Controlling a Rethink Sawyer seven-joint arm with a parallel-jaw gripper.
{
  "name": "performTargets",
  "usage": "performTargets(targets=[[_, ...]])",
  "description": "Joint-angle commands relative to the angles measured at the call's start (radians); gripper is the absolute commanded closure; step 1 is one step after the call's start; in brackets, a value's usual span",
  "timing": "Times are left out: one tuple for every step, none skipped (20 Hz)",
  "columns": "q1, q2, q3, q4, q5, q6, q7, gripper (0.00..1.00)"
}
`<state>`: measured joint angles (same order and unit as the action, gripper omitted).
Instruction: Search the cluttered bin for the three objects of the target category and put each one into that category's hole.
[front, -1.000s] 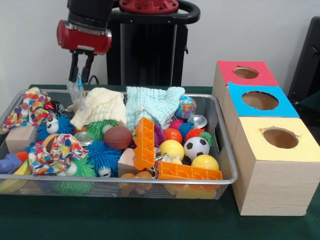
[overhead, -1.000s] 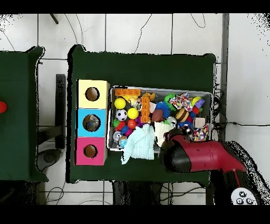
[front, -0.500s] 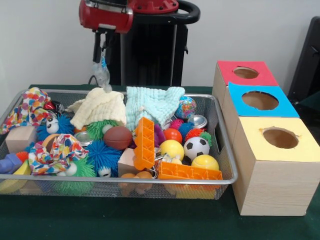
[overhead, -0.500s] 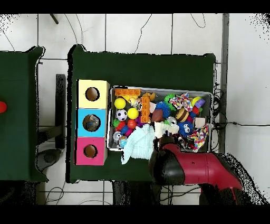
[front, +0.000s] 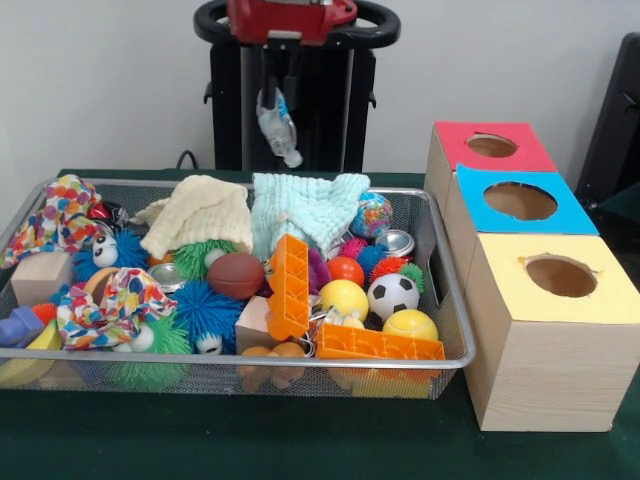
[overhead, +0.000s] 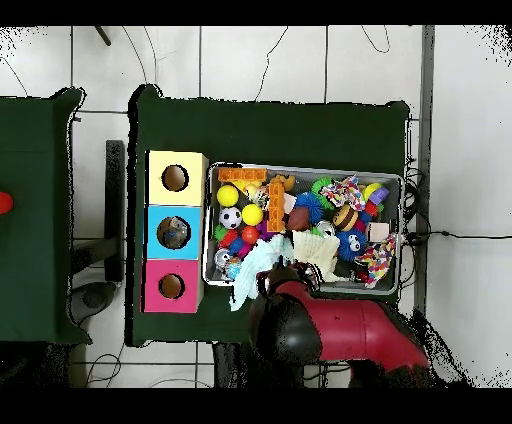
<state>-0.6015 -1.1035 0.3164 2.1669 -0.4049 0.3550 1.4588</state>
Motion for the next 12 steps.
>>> performTargets(targets=[[0.088, -0.041, 0.078, 0.065, 0.099, 0.134, 0.091, 1.00], [0.105, -0.044, 0.070, 0.063, 0.106, 0.136, 0.103, 1.00], [0.143, -0.051, 0.056, 0.057, 0.113, 0.143, 0.127, 1.00], [0.162, -0.052, 0.047, 0.054, 0.120, 0.141, 0.138, 1.00], [0.202, -0.058, 0.034, 0.047, 0.129, 0.148, 0.163, 1.00], [0.220, -0.059, 0.026, 0.043, 0.137, 0.146, 0.174, 1.00], [0.259, -0.065, 0.012, 0.042, 0.147, 0.149, 0.199, 1.00], [0.279, -0.067, 0.003, 0.037, 0.155, 0.151, 0.209, 1.00], [0.318, -0.070, -0.011, 0.024, 0.164, 0.162, 0.233, 1.00], [0.340, -0.071, -0.021, 0.014, 0.171, 0.171, 0.242, 1.00], [0.367, -0.070, -0.036, 0.001, 0.176, 0.181, 0.257, 1.00], [0.388, -0.069, -0.048, -0.010, 0.183, 0.191, 0.265, 1.00]])
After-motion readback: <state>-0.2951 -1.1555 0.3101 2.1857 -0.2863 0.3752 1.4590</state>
